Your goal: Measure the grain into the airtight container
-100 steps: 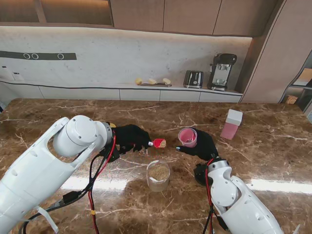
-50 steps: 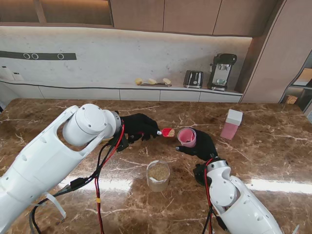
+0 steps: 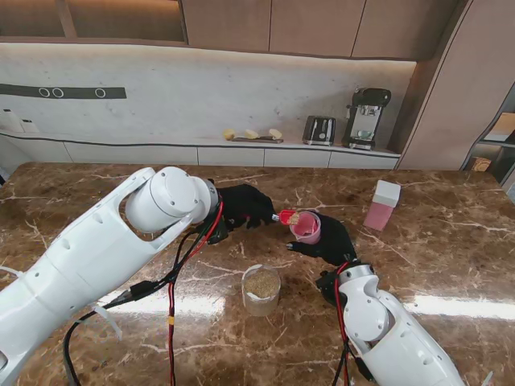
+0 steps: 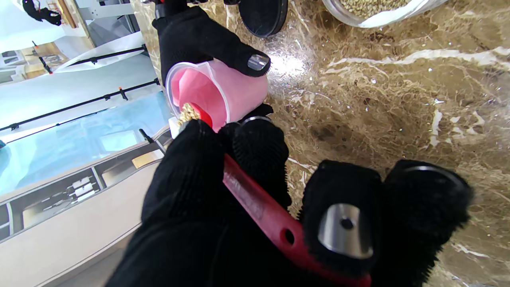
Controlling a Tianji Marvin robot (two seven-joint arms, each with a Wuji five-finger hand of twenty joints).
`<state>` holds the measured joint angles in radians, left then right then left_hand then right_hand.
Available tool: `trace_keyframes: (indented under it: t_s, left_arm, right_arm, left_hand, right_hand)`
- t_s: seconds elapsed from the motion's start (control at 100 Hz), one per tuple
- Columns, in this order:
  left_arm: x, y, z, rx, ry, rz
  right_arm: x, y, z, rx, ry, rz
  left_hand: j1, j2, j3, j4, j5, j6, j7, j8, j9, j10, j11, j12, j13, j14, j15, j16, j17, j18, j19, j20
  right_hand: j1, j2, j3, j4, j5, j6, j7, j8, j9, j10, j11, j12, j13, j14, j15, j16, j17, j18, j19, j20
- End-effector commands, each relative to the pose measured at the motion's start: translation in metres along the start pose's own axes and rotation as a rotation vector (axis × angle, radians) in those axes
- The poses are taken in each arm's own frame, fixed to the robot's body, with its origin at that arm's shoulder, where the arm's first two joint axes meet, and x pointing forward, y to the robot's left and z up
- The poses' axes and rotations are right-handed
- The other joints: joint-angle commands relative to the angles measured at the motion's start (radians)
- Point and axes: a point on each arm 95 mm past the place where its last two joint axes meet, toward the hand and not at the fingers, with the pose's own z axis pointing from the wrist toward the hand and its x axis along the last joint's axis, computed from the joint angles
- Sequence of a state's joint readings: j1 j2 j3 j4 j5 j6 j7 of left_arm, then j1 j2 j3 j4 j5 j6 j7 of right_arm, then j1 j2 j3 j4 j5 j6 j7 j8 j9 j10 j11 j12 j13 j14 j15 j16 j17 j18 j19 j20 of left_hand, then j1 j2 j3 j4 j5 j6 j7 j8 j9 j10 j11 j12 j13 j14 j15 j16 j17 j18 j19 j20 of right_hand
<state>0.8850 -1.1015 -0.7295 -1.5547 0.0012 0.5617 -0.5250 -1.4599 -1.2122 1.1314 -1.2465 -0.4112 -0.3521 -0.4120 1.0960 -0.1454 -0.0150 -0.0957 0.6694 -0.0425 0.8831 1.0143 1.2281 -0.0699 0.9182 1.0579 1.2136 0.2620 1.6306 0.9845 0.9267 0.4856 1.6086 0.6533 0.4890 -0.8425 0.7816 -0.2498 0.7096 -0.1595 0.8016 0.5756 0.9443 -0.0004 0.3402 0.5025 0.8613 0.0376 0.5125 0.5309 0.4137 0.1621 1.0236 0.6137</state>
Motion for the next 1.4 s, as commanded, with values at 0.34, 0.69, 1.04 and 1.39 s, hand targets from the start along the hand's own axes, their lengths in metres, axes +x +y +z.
trace_keyframes:
  t_s: [0.34,0.69,1.04,1.39]
  left_arm:
    - [0.011,0.001,0.013,0.045,-0.001,0.176]
    - [0.024,0.013,0.017,0.103,0.047,0.466]
    - [0.028,0.018,0.015,0.234,0.112,0.743]
    - [0.029,0.027,0.019,0.308,0.224,1.123]
  right_arm:
    - [0.004,-0.009,-0.002,0.033,0.003,0.018]
    - [0.006,-0.010,-0.002,0.036,0.004,0.030]
    - [0.007,-0.011,-0.002,0.042,0.007,0.035]
    - [0.008,-0.012,-0.003,0.048,0.008,0.035]
  left_hand:
    - [0.064,0.040,0.011,0.046,0.005,-0.068,0.018,0.018,0.045,-0.038,0.028,0.013,0.051,-0.023,0.109,0.009,0.032,0.028,0.087,0.013]
    - [0.059,0.036,0.010,0.042,0.009,-0.079,0.025,0.013,0.055,-0.046,0.028,0.010,0.052,-0.029,0.116,0.007,0.046,0.025,0.090,0.004]
    - [0.056,0.034,0.009,0.038,0.011,-0.088,0.032,0.012,0.064,-0.054,0.028,0.008,0.052,-0.036,0.122,0.004,0.066,0.024,0.089,-0.005]
    - [0.042,0.036,0.002,0.030,0.009,-0.123,0.041,0.008,0.076,-0.084,0.026,0.007,0.053,-0.056,0.129,-0.004,0.084,0.004,0.089,-0.020]
  right_hand:
    - [0.003,0.181,0.154,-0.009,0.060,-0.077,0.063,0.023,0.011,-0.007,-0.001,0.008,0.014,-0.002,0.015,0.005,-0.005,-0.002,0.023,-0.004]
    - [0.004,0.179,0.154,-0.009,0.060,-0.078,0.063,0.023,0.010,-0.006,-0.001,0.008,0.011,-0.002,0.013,0.004,-0.023,-0.001,0.003,-0.013]
    - [0.003,0.181,0.155,-0.009,0.060,-0.077,0.063,0.024,0.010,-0.007,-0.001,0.008,0.012,-0.002,0.013,0.004,-0.016,0.000,-0.001,-0.013]
    - [0.002,0.180,0.155,-0.010,0.059,-0.077,0.063,0.024,0.010,-0.008,-0.001,0.008,0.012,-0.002,0.014,0.004,-0.016,0.000,-0.003,-0.011]
